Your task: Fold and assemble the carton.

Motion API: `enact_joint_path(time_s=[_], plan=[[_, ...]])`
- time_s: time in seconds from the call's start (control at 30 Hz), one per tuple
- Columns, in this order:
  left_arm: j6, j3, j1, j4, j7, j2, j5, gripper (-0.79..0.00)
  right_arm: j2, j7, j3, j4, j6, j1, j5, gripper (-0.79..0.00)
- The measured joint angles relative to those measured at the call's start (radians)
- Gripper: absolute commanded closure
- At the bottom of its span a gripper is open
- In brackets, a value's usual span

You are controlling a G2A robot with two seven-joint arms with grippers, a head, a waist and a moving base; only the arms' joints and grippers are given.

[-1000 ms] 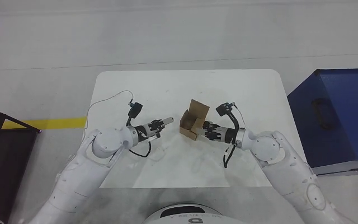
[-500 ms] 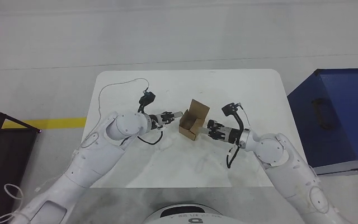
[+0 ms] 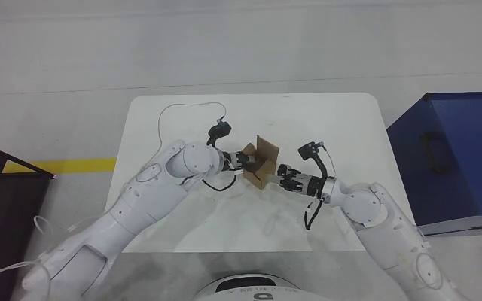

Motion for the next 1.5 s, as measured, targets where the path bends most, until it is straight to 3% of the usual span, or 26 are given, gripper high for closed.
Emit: enact_joint_path(time_s=[0.13,0.23,0.4,0.43,0.47,0.5,0.53,0.8,0.93,1.03,1.23,1.37,1.5], plan=[[-0.012,-0.005,0.001,0.003,-0.015,-0.002,0.004,-0.185,0.001,0.001,0.001,-0.001,0.000,0.002,-0.001,-0.514],[-0.026,-0.013,0.006,-0.006,-0.036,0.001,0.015,-0.015,0.001,0.004,0.000,-0.001,-0.001,0.005,-0.001,-0.511],[-0.041,-0.030,0.020,-0.033,-0.060,0.009,0.034,0.000,0.000,0.006,-0.009,0.004,-0.005,0.013,0.001,-0.523],[-0.040,-0.036,0.025,-0.042,-0.065,0.011,0.038,-0.114,0.000,0.004,-0.010,0.005,-0.005,0.014,0.001,-0.526],[-0.040,-0.042,0.029,-0.048,-0.068,0.013,0.041,-0.289,0.000,0.002,-0.010,0.006,-0.004,0.015,0.001,-0.529],[-0.039,-0.047,0.033,-0.054,-0.073,0.015,0.044,-0.499,0.000,0.000,-0.009,0.006,-0.004,0.015,0.000,-0.539],[-0.039,-0.055,0.039,-0.063,-0.082,0.019,0.049,-0.785,0.000,-0.004,-0.008,0.006,-0.005,0.014,-0.001,-0.545],[-0.047,-0.151,0.120,-0.148,-0.141,0.058,0.065,-0.785,0.002,-0.020,0.005,-0.001,-0.017,0.006,0.004,-0.529],[-0.028,-0.242,0.204,-0.223,-0.159,0.091,0.086,-0.785,0.001,-0.020,-0.001,0.003,-0.024,0.016,0.006,-0.511],[-0.002,-0.320,0.277,-0.274,-0.153,0.116,0.104,-0.785,-0.003,-0.030,-0.017,0.022,-0.040,0.039,0.003,-0.443],[0.043,-0.421,0.395,-0.331,-0.115,0.144,0.146,-0.785,-0.017,-0.115,-0.063,0.126,-0.064,0.107,-0.048,-0.443],[0.070,-0.397,0.392,-0.342,-0.082,0.138,0.165,-0.785,-0.027,-0.136,-0.100,0.166,-0.075,0.138,-0.061,-0.480],[0.091,-0.354,0.338,-0.300,-0.031,0.116,0.118,-0.785,-0.032,-0.125,-0.119,0.178,-0.085,0.157,-0.061,-0.489]])
